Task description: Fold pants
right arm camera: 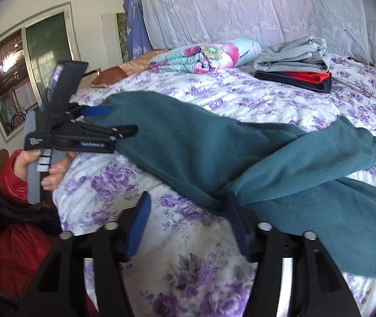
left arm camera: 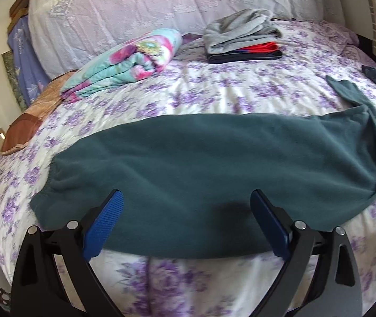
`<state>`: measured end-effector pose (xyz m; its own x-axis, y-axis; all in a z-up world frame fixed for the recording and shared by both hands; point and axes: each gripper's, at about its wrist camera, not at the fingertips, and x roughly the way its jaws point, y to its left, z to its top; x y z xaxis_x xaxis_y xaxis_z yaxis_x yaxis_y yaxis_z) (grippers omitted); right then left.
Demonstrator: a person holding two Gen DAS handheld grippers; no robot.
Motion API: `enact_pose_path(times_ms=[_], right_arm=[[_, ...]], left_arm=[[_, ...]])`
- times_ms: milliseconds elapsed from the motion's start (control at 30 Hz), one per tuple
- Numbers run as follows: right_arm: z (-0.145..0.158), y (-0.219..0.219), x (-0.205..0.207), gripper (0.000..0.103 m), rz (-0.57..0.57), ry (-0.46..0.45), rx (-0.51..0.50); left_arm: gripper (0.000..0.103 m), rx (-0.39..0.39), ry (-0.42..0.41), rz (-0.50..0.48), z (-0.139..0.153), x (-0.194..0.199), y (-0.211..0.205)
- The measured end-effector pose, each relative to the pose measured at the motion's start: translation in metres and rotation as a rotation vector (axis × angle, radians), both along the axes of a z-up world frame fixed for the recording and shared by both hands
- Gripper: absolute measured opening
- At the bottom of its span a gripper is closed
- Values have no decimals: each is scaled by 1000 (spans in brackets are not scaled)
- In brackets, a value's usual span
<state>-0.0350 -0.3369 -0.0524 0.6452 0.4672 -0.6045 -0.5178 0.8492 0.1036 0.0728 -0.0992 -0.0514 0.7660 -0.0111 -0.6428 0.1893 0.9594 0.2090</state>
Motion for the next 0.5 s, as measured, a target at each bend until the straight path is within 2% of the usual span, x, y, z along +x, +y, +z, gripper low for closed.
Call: enact_pose_path(times_ms=[100, 233, 300, 333, 400, 433, 500], right_arm=[[17, -21, -7, 66, -26, -26, 67], [39, -66, -5, 67, -252, -52, 104], [42, -93, 0, 69, -401, -46, 131], [42, -106, 2, 70, -469, -33, 148], [41, -132, 14, 70, -596, 29, 182], [44, -139, 22, 70, -630, 49, 186], [57, -140, 44, 70, -622, 50, 172]], left_arm=[[98, -29, 21, -64, -3, -1, -14], [98, 39, 43, -95, -18, 3, -32], [98, -4, 55, -111, -18, 5, -27], [98, -45, 88, -113, -19, 9, -21], [98, -125, 137, -118, -21, 16, -11], [98, -164, 164, -120, -22, 21, -7], [98, -189, 183, -121, -24, 23, -5]])
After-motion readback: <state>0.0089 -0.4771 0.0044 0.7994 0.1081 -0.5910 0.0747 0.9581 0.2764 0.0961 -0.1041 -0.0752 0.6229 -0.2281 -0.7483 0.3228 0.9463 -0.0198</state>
